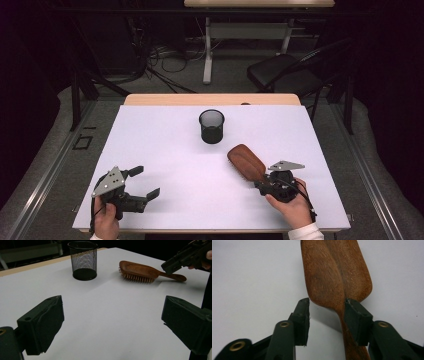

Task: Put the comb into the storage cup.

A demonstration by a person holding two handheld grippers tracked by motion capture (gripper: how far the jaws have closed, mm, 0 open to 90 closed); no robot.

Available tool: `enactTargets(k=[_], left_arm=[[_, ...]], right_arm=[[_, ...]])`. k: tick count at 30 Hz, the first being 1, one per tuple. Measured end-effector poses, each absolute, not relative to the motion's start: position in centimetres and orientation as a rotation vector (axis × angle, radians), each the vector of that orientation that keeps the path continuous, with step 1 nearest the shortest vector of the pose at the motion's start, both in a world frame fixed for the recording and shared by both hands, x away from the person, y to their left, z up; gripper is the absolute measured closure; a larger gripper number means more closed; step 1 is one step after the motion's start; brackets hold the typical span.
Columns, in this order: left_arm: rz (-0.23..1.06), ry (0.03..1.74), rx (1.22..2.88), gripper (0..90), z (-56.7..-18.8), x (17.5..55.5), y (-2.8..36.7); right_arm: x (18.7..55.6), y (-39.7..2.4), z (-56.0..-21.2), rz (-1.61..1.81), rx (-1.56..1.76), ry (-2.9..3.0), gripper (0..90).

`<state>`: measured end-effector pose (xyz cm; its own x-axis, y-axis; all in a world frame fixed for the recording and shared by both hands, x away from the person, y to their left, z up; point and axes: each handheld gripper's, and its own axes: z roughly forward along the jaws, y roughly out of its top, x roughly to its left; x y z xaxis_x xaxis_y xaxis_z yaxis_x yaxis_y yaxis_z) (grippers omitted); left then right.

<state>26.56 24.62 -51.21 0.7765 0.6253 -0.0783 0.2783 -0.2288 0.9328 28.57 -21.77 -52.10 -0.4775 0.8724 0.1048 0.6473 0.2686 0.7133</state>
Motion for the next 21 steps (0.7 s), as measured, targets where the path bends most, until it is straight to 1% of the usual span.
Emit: enactTargets(k=[4,16,21], left_arm=[[0.376,0.699,1.818,5.3,-51.22,26.54,24.63],[0.376,0.701,1.817,5.9,-51.29,26.56,24.61],[0.372,0.700,1.816,5.9,-51.31,26.60,24.60]], right_arm=[[28.67,-21.81,-51.99,1.061,1.354,2.222,48.5],[28.66,-21.69,-51.64,1.111,1.348,2.209,43.6],[28.73,-21.80,-51.63,1.090,1.330,2.196,38.4]])
